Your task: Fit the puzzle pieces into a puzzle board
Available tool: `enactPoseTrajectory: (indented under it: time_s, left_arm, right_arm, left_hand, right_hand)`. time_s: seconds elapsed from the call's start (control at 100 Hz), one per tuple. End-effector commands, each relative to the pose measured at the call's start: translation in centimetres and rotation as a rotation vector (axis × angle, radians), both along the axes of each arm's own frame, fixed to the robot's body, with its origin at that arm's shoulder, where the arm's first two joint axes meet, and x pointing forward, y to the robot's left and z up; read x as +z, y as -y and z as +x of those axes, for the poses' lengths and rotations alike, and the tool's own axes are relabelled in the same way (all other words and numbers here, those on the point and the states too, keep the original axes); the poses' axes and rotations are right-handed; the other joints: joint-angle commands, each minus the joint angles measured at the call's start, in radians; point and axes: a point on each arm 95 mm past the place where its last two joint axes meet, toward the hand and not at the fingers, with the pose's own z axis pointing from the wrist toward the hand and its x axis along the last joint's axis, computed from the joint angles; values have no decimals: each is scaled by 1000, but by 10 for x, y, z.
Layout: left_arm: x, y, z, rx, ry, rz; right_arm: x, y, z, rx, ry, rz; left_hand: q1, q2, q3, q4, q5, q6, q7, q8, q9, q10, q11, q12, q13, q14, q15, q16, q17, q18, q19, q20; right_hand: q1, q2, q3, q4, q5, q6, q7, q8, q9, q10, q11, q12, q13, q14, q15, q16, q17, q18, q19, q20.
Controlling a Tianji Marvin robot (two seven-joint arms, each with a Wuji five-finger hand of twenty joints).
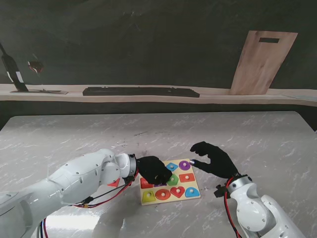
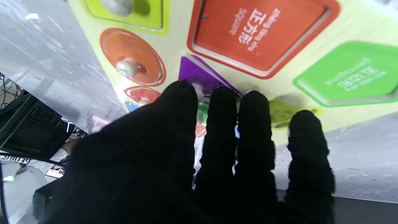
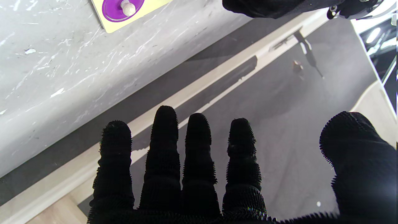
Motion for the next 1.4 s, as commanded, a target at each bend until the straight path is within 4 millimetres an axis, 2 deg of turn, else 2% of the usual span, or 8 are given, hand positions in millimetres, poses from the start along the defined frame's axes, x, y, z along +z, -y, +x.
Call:
enactPoseTrajectory:
  time_s: [0.0, 0.44, 0.92, 1.07, 1.2, 1.39]
  left_arm:
    - [1, 1, 1, -3, 8, 5]
    - [1, 6, 3, -2, 21, 12]
    - [-1, 6, 3, -2, 33, 41]
    - [-1, 6, 4, -6, 46, 49]
    - [-2, 6, 5, -7, 65, 60]
    - [-2, 6, 5, -2, 73, 65]
  right_arm:
    - [-2, -3, -2, 3, -4, 4]
    - [-2, -2, -2, 3, -3, 6]
    - [-2, -2, -3, 3, -3, 7]
    - [-2, -2, -3, 3, -3, 7]
    - [-2, -2, -3, 1, -2, 8]
    - [-2, -1, -3, 0, -1, 9]
  left_hand:
    - [28, 1, -22, -42, -28, 10, 1, 15, -22, 12, 17, 12, -15, -13, 33, -11, -11, -84, 32, 24]
    - [34, 2, -43, -46, -24, 32, -6, 21, -11, 29, 40, 14, 3, -6, 63, -32, 4, -67, 50, 35]
    - [16, 1, -49, -42, -30, 24, 0, 36, -21, 15, 91, 49, 2, -10, 86, -41, 2, -70, 54, 41]
    - [-1, -1, -91, -50, -36, 20, 12, 63, -42, 18, 139, 45, -1, -6, 99, -42, -3, -67, 58, 46]
    - [4, 24, -134, -63, -43, 28, 16, 82, -55, 20, 184, 41, 1, -5, 114, -38, -4, -61, 69, 55]
    - [9, 50, -181, -62, -44, 36, 17, 88, -69, 28, 212, 24, -3, 2, 123, -38, -6, -54, 67, 59]
  right_hand:
    - [-12, 12, -18, 29, -2, -23, -19, -3, 16, -28, 10, 10, 7, -17, 11, 17, -12, 6, 14, 18]
    - [-12, 12, -18, 29, -2, -24, -20, -3, 16, -28, 10, 10, 7, -17, 11, 17, -12, 6, 14, 18]
    - [-12, 12, -17, 29, 0, -24, -19, -3, 18, -30, 10, 10, 8, -17, 11, 17, -12, 5, 14, 18]
    - [-12, 11, -17, 29, 0, -24, -19, -3, 21, -29, 10, 10, 11, -18, 12, 17, -12, 5, 14, 18]
    - [-12, 12, -17, 29, 2, -24, -19, -3, 22, -28, 11, 10, 10, -17, 11, 17, -12, 5, 14, 18]
    - [-12, 12, -17, 29, 3, -24, -19, -3, 21, -29, 10, 10, 11, -18, 11, 17, -12, 5, 13, 18]
